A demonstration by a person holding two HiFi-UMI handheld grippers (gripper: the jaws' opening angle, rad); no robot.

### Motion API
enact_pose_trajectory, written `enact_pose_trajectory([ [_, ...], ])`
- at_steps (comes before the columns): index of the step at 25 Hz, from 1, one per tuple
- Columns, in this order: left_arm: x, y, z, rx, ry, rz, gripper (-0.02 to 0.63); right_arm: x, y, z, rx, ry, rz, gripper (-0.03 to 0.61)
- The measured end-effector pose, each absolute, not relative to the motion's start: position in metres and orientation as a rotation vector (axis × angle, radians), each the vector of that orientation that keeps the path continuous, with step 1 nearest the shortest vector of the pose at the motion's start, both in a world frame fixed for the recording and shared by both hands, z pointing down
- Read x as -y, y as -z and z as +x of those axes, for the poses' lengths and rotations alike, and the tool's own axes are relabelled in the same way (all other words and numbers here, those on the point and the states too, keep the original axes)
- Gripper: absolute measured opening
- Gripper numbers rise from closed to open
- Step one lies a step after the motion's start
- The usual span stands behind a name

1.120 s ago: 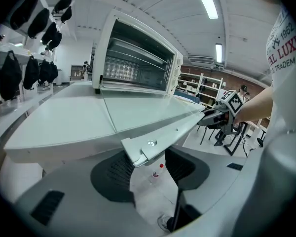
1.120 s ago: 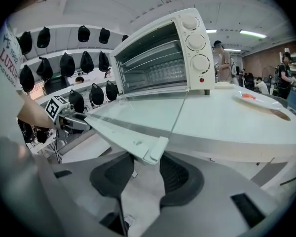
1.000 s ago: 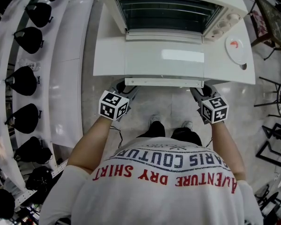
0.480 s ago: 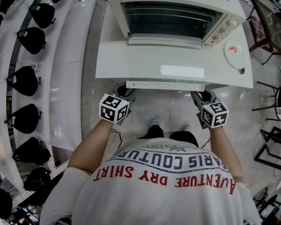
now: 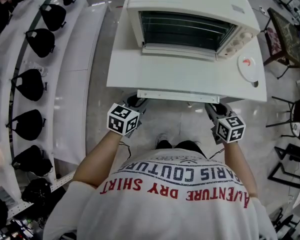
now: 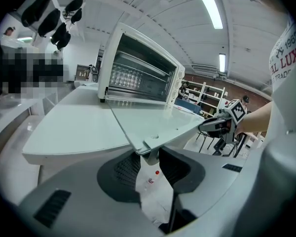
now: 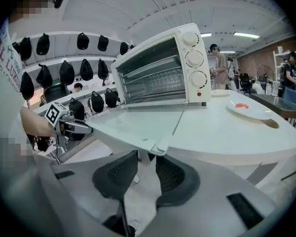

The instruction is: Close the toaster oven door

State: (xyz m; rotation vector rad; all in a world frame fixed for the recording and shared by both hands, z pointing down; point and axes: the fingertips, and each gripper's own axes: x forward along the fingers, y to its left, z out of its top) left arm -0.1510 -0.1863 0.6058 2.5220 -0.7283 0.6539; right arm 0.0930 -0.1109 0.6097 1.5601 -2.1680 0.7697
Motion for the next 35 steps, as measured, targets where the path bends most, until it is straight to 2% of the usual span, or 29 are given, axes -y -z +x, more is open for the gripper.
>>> enact_pose_trajectory([
  [35,0.206,-0.479,-0.147,0.82,-0.449,2.628,0.138,0.126,-0.483,0.1,2.294,-0.586,1.779,0.109],
])
